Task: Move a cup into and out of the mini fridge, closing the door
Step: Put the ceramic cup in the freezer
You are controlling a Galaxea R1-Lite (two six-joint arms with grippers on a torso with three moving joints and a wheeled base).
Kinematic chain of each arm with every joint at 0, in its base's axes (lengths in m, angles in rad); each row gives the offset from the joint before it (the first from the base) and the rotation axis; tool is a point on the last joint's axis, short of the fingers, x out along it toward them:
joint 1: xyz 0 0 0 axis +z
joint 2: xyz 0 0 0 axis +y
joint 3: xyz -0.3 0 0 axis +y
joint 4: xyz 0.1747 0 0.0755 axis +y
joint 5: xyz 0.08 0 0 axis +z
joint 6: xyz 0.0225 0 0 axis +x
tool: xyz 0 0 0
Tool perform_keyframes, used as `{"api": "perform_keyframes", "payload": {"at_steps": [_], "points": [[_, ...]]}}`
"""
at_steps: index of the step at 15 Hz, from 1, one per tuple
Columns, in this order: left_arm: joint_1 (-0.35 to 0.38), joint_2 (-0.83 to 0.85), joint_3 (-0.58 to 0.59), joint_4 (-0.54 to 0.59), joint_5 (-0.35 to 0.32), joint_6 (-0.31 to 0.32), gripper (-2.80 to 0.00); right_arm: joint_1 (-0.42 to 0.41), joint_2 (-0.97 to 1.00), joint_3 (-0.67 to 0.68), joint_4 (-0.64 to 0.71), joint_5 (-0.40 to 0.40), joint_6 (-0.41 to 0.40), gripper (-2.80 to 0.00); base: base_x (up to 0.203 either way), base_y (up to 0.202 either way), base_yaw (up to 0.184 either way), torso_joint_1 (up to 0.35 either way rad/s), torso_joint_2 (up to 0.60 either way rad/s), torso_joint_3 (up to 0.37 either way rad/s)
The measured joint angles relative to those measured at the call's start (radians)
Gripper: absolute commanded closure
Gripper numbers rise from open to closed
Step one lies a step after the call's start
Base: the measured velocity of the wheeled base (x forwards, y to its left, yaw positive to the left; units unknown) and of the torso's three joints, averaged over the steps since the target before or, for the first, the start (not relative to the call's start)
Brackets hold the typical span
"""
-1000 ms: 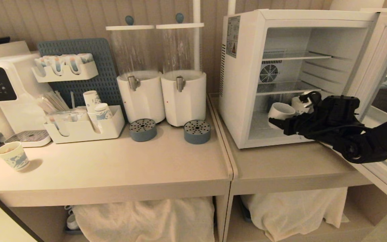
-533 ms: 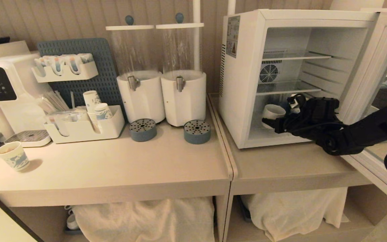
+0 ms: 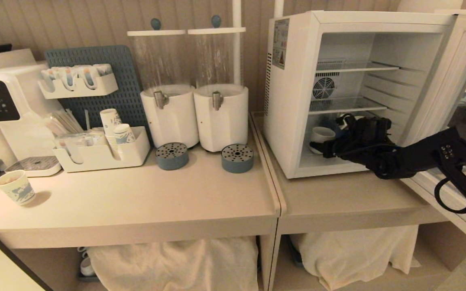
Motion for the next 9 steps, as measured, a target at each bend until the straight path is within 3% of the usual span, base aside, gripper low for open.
{"api": "perform_keyframes", "payload": {"at_steps": [9], "points": [[0.0,0.0,0.0,0.0,0.0,-0.002,0.0,0.025,0.104,-0.139,0.072,-0.014,-0.004,0.0,0.0,0.0,0.0,0.0,0.0,0.0]]}}
